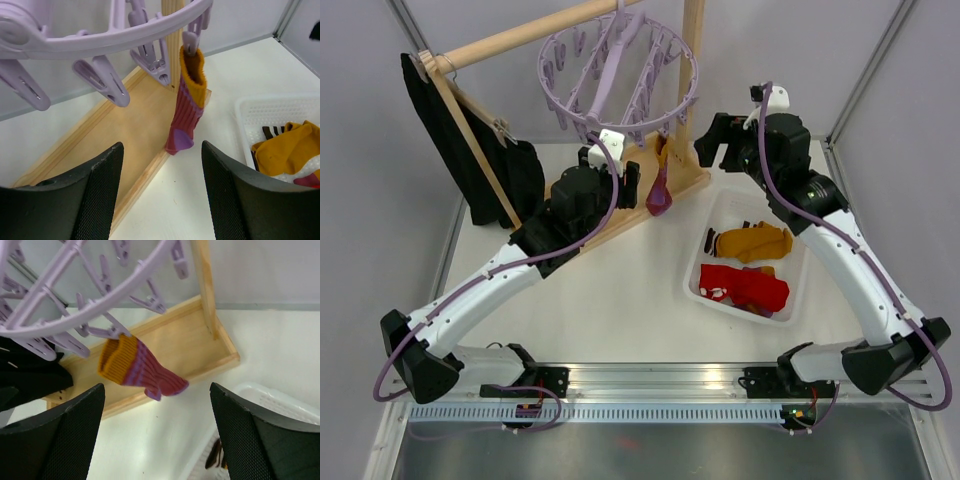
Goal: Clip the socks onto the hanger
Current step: Clamp the sock onto the hanger, then pick up the sock from the bin.
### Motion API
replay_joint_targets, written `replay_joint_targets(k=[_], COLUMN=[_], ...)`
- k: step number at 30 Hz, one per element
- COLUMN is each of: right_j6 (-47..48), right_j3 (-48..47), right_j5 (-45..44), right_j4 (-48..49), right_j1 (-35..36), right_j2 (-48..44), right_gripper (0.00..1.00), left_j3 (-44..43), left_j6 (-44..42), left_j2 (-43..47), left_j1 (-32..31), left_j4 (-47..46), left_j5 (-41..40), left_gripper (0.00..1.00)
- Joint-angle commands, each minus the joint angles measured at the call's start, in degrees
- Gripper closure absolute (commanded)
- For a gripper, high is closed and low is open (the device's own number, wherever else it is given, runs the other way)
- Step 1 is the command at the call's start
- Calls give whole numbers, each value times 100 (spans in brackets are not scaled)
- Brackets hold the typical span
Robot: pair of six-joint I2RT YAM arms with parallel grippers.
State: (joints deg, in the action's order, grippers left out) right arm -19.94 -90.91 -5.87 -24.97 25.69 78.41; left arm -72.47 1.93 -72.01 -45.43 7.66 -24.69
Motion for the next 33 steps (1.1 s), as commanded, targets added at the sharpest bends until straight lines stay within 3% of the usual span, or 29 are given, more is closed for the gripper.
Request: replay_joint_targets(k=[1,9,16,23,33], right_j6=[-132,-668,-950,-862,-853], right_j3=[582,2655,3299,3905,4442], right_j5=[-520,-609,-248,726,438], right_j4=[-271,-9,511,1134,1583], right_j1=[-64,-793,-1426,-1400,-531], right_j2=[-414,-880,-582,-608,-450], right_gripper=[10,15,26,38,39], left_j3=[-233,22,356,628,778], left_j6=[158,334,571,677,782], left_j2=[46,354,714,1039,1066], left_j1=[25,25,25,25,25], left_j4=[86,192,315,411,403], left_j5=[253,570,720,720,755], left_gripper=[31,31,31,31,31])
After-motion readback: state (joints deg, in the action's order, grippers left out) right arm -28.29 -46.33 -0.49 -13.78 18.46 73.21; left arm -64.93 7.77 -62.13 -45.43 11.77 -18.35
